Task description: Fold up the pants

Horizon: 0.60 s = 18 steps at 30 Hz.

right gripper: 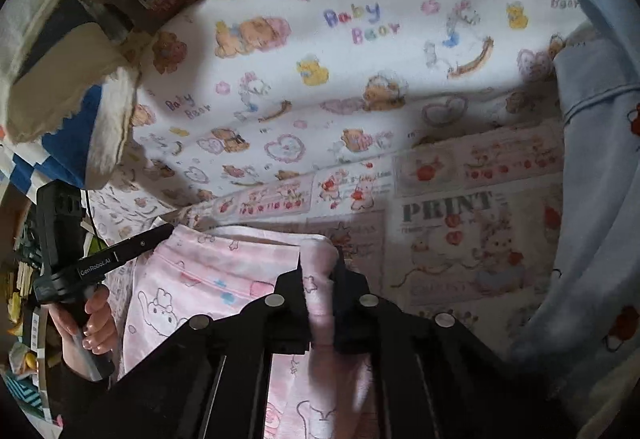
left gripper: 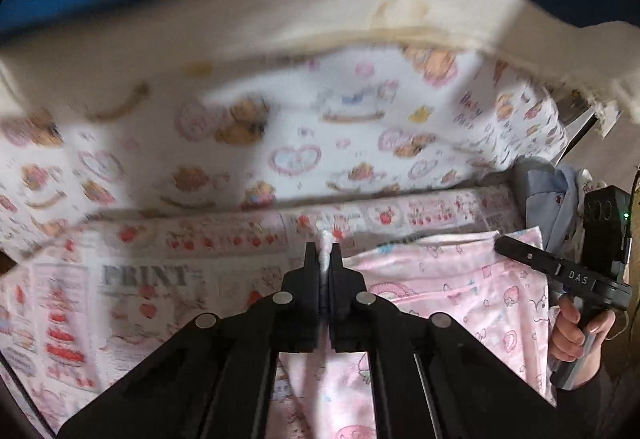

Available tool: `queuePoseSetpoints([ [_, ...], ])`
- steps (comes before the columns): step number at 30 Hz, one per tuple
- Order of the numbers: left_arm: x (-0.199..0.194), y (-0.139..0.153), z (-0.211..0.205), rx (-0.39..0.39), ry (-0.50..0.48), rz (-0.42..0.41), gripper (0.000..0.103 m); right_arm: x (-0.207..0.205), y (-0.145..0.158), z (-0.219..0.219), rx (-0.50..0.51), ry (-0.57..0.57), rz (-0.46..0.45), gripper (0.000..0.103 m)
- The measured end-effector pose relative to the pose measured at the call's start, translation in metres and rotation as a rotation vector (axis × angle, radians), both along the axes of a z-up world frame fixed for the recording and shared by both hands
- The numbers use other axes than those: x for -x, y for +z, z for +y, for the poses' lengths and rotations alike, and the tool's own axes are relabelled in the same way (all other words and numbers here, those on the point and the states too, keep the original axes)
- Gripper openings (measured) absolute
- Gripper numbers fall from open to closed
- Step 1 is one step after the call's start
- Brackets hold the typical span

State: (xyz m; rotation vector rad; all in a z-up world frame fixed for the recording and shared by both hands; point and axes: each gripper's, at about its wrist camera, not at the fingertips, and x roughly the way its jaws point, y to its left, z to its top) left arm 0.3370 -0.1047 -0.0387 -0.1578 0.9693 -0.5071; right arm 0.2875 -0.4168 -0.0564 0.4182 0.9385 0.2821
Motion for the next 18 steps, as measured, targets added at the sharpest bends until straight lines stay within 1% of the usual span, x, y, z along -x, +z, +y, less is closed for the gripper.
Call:
queuePoseSetpoints([
  [3, 0.007, 0.017, 0.013, 0.051, 0.018, -0.047, 0.002, 0.015, 0.017, 0.001, 0.009, 0.027, -0.068, 0.006],
  [5, 0.019, 0.033, 0.019, 0.082, 0.007, -0.089, 0.002, 0.029, 0.033, 0.006, 0.016, 0.052, -0.113, 0.006],
  [8, 0.049, 0.055, 0.026, 0.09, -0.031, -0.15, 0.002, 0.052, 0.055, 0.011, 0.049, 0.084, -0.156, 0.006],
  [10, 0.075, 0.065, 0.031, 0.087, -0.055, -0.185, 0.002, 0.074, 0.067, 0.013, 0.054, 0.101, -0.182, 0.006],
  [14, 0.128, 0.073, 0.039, 0.084, -0.112, -0.221, 0.002, 0.123, 0.082, 0.012, 0.043, 0.125, -0.23, 0.006],
  [18, 0.179, 0.064, 0.042, 0.055, -0.148, -0.243, 0.002, 0.171, 0.083, 0.016, 0.044, 0.162, -0.252, 0.006],
])
